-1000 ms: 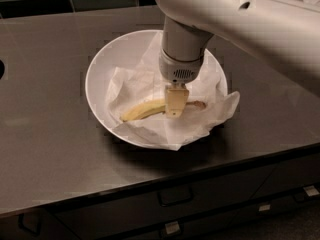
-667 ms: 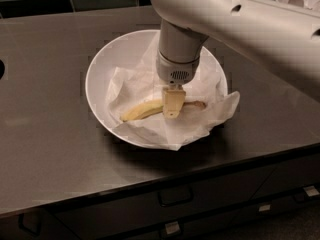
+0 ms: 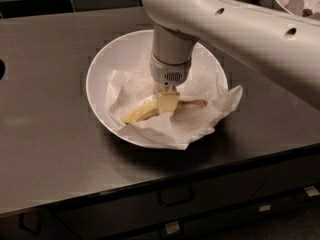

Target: Pick banana from white bowl

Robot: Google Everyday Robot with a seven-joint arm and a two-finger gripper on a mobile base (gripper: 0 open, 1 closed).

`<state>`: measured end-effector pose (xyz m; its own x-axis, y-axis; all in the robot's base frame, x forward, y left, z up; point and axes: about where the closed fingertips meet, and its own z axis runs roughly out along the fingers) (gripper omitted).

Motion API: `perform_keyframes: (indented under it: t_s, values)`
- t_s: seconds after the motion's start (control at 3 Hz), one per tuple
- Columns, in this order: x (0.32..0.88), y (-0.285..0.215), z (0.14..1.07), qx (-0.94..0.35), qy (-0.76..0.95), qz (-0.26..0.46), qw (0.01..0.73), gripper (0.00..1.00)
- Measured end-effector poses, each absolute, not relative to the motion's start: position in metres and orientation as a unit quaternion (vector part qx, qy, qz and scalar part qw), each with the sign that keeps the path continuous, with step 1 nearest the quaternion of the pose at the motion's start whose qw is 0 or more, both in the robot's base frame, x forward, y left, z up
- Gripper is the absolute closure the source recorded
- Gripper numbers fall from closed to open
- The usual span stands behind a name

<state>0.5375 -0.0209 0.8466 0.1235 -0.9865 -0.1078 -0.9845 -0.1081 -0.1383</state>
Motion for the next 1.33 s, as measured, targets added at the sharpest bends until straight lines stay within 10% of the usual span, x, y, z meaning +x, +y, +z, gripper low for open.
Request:
perform_keyframes:
  t_s: [0.67,1.33]
  values:
    - [0.5246,-0.0223,0.8502,-0.75,0.657,-0.006,0.075,0.42]
    - [0.5234,-0.0226,0.8517,-0.75,0.657,-0.007,0.077,0.83]
